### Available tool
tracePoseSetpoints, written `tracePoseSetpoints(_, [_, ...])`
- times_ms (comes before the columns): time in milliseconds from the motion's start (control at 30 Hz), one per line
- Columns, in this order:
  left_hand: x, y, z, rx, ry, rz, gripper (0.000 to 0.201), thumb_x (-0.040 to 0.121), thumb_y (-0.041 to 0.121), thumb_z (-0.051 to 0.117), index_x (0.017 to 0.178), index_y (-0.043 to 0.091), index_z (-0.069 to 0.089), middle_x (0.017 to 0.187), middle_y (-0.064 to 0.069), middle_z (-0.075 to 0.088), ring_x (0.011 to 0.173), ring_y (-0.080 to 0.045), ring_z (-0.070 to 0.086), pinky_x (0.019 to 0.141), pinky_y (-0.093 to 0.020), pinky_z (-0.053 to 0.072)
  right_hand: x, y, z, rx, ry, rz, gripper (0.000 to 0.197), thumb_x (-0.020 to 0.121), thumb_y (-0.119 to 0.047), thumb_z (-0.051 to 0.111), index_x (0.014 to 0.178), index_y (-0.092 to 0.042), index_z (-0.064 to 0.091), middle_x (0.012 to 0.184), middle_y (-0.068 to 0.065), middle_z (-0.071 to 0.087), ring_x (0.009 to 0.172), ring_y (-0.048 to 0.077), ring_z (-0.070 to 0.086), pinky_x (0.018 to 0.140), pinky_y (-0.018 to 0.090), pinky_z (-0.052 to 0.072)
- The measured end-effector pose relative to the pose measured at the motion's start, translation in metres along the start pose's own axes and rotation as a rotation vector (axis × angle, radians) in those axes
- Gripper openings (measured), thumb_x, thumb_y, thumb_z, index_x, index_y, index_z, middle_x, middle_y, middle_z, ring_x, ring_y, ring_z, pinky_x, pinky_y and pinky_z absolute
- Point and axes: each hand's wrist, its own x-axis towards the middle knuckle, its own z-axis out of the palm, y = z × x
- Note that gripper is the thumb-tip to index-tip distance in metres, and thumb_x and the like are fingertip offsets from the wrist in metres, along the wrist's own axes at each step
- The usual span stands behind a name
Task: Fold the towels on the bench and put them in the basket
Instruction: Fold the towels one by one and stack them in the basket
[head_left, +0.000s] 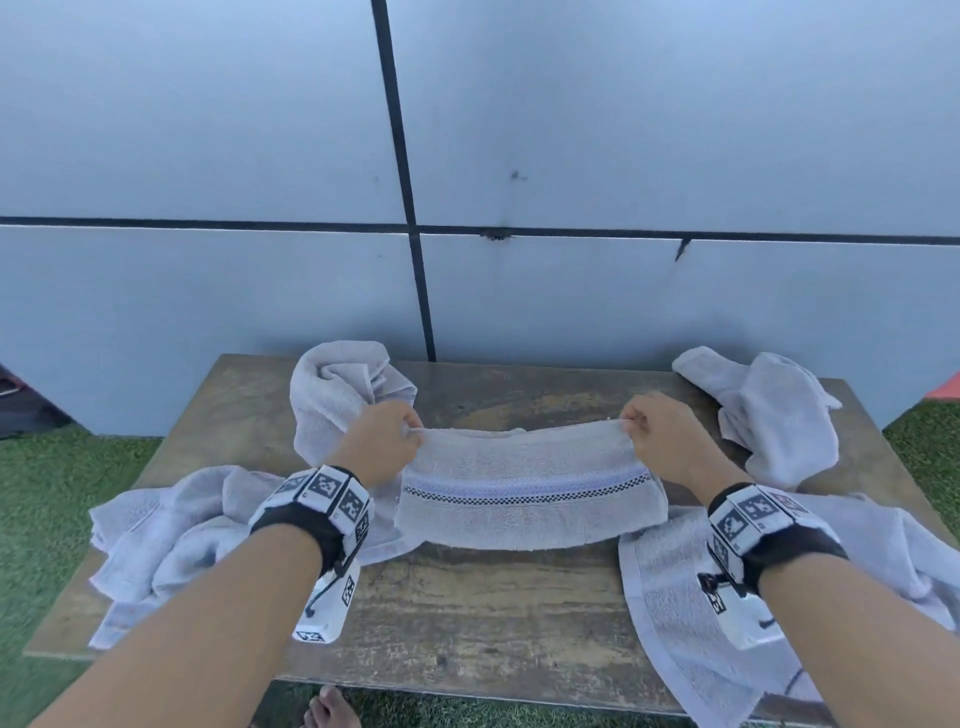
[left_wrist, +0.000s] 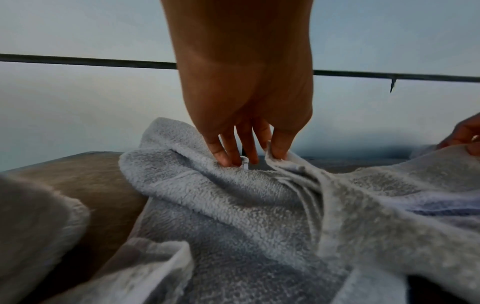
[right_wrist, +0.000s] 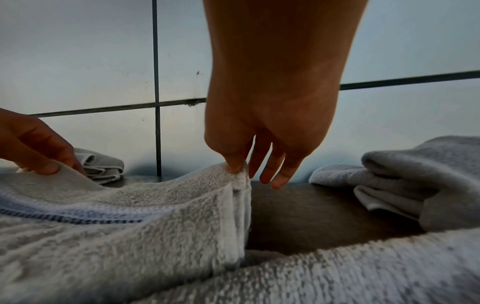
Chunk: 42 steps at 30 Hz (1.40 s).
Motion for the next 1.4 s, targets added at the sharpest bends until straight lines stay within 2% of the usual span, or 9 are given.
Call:
tracePoseSetpoints(133, [0.015, -0.008, 0.009, 0.102, -0.05, 0.068, 0.008, 0.093, 0.016, 0.063, 0.094, 0.009, 0.067, 0.089, 0.003, 0.057, 0.087, -0.02, 0.056, 0.077, -0.031, 0.044, 0.014, 0.01, 0.014, -0.036, -0.099, -0.033, 0.012, 0.095, -0.013, 0.058, 0.083, -0.014, 0.06, 0.096, -0.003, 0.056, 0.087, 0.021, 0.052, 0.08, 0.03, 0.038])
tracePoseSetpoints(267, [0.019, -0.015, 0.012, 0.095, -0.036, 0.111, 0.01, 0.09, 0.017, 0.068, 0.086, 0.008, 0.068, 0.081, 0.002, 0.057, 0.077, -0.016, 0.052, 0.065, -0.026, 0.038, 0.016, 0.017, 0.021, -0.024, -0.079, -0.037, 0.012, 0.093, -0.01, 0.06, 0.082, -0.011, 0.064, 0.094, -0.002, 0.056, 0.088, 0.02, 0.051, 0.081, 0.03, 0.037])
tracePoseSetpoints(467, [0.019, -0.009, -0.007, -0.036, 0.064, 0.102, 0.005, 0.087, 0.014, 0.071, 0.088, 0.013, 0.076, 0.077, 0.002, 0.065, 0.074, -0.017, 0.06, 0.066, -0.023, 0.044, 0.013, 0.01, -0.001, 0.057, 0.123, -0.05, 0.013, 0.091, -0.004, 0.062, 0.081, -0.004, 0.069, 0.087, 0.002, 0.059, 0.079, 0.019, 0.054, 0.077, 0.027, 0.036])
tracePoseSetpoints(733, [0.009, 0.023, -0.049, -0.078, 0.181, 0.219, 0.004, 0.09, 0.018, 0.07, 0.088, 0.016, 0.073, 0.084, 0.002, 0.069, 0.083, -0.014, 0.063, 0.08, -0.027, 0.052, -0.001, -0.006, -0.048, 0.11, 0.283, -0.094, 0.004, 0.096, -0.014, 0.06, 0.094, -0.014, 0.063, 0.088, -0.005, 0.055, 0.08, 0.015, 0.052, 0.075, 0.025, 0.037])
tracePoseSetpoints(900, [-0.007, 0.043, -0.067, -0.025, 0.236, 0.249, 0.007, 0.091, 0.018, 0.069, 0.098, 0.015, 0.071, 0.091, 0.001, 0.069, 0.085, -0.015, 0.062, 0.068, 0.0, 0.039, -0.017, -0.007, -0.07, 0.13, 0.314, -0.144, 0.006, 0.096, -0.013, 0.06, 0.1, -0.017, 0.061, 0.092, -0.003, 0.059, 0.081, 0.014, 0.052, 0.077, 0.024, 0.036])
tracePoseSetpoints(1000, [-0.014, 0.05, -0.075, -0.008, 0.158, 0.289, 0.016, 0.093, 0.017, 0.066, 0.109, 0.015, 0.071, 0.098, -0.002, 0.068, 0.091, -0.018, 0.062, 0.075, -0.012, 0.04, -0.022, -0.006, -0.081, 0.073, 0.24, -0.119, 0.023, 0.097, -0.013, 0.058, 0.12, -0.01, 0.062, 0.1, -0.001, 0.059, 0.093, 0.018, 0.053, 0.085, 0.025, 0.035])
tracePoseSetpoints(1133, [-0.017, 0.062, -0.084, 0.099, 0.104, 0.311, 0.014, 0.094, 0.016, 0.063, 0.092, 0.006, 0.073, 0.089, -0.008, 0.067, 0.085, -0.024, 0.059, 0.077, -0.029, 0.042, -0.026, -0.011, -0.095, -0.016, 0.205, -0.11, 0.012, 0.095, -0.012, 0.061, 0.101, -0.01, 0.072, 0.096, 0.0, 0.06, 0.098, 0.026, 0.057, 0.088, 0.033, 0.041])
tracePoseSetpoints(1267, [-0.016, 0.075, -0.092, 0.089, 0.188, 0.333, 0.011, 0.093, 0.019, 0.064, 0.089, 0.017, 0.074, 0.083, 0.003, 0.058, 0.08, -0.015, 0.054, 0.077, -0.026, 0.038, -0.026, -0.023, -0.109, -0.034, 0.257, -0.036, 0.013, 0.095, -0.013, 0.061, 0.099, -0.009, 0.072, 0.097, 0.009, 0.061, 0.096, 0.03, 0.058, 0.088, 0.034, 0.042])
tracePoseSetpoints(1400, [-0.016, 0.078, -0.096, 0.05, 0.327, 0.314, 0.013, 0.092, 0.026, 0.062, 0.095, 0.025, 0.075, 0.083, 0.005, 0.057, 0.084, -0.017, 0.057, 0.08, -0.032, 0.046, -0.033, -0.029, -0.113, 0.034, 0.403, -0.06, 0.014, 0.095, -0.009, 0.059, 0.099, -0.004, 0.071, 0.095, 0.008, 0.054, 0.086, 0.027, 0.057, 0.081, 0.029, 0.038])
